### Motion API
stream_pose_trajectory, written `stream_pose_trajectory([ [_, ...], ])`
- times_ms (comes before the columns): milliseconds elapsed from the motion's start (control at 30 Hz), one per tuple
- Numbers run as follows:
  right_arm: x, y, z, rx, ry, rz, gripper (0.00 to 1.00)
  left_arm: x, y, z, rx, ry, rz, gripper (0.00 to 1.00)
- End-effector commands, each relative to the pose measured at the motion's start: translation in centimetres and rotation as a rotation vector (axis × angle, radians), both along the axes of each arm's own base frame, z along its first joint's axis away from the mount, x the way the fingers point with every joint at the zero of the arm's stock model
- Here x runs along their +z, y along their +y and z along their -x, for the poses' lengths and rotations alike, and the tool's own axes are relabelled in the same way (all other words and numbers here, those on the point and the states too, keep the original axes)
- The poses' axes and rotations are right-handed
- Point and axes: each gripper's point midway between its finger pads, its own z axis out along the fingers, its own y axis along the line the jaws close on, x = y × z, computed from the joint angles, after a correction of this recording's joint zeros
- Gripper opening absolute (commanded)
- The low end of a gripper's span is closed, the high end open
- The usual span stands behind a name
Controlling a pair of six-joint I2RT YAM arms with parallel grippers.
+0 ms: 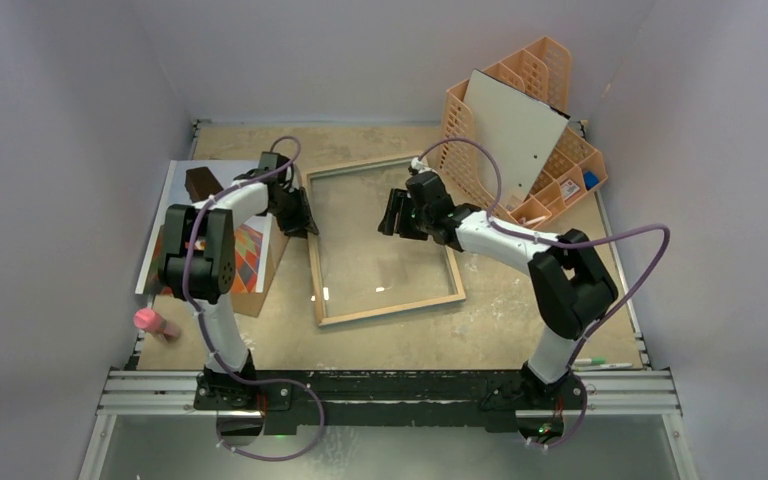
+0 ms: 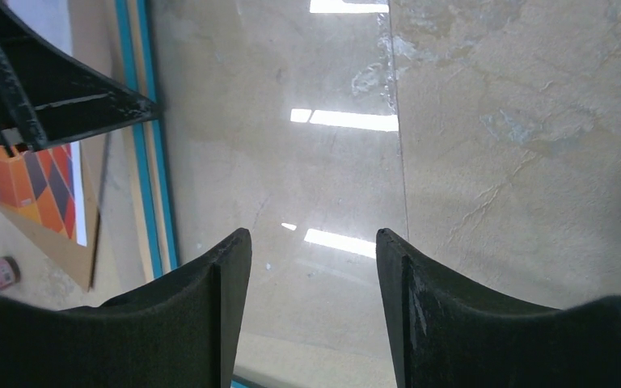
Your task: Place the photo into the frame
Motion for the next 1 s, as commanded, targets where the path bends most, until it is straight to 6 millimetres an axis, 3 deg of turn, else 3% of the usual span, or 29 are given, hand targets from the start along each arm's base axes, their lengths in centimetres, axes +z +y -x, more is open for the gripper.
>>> stream_pose_trajectory([
  [0,-0.9,0.1,0.2,-0.014,0.028,-0.010,0.61,2.1,-0.3,-0.6,-0.019,-0.035,0.020,0.38],
  [200,-0.3,1.6,-1.2,0.029,-0.020,-0.033,0.60,4.1,1.5,-0.6,-0.003,-0.065,-0.025,0.59],
  [300,0.7,3.3,-1.7,0.073,-0.038,-0.068,0.60,5.6,3.4,-0.9,0.051,-0.097,-0.029,0.70],
  [467,2.4,8.9,-1.4,0.177,-0.063,-0.139,0.60,7.8,9.6,-2.1,0.267,-0.165,-0.031,0.72],
  [567,3.4,13.4,-0.6,0.238,-0.067,-0.181,0.59,7.5,11.8,-2.5,0.343,-0.180,-0.061,0.72],
  [733,3.4,19.3,0.9,0.275,-0.063,-0.197,0.56,5.5,11.4,-1.2,0.363,-0.121,-0.034,0.70],
  [967,-0.6,22.9,2.3,0.304,-0.010,-0.156,0.54,4.7,10.5,2.9,0.391,-0.101,-0.004,0.68],
])
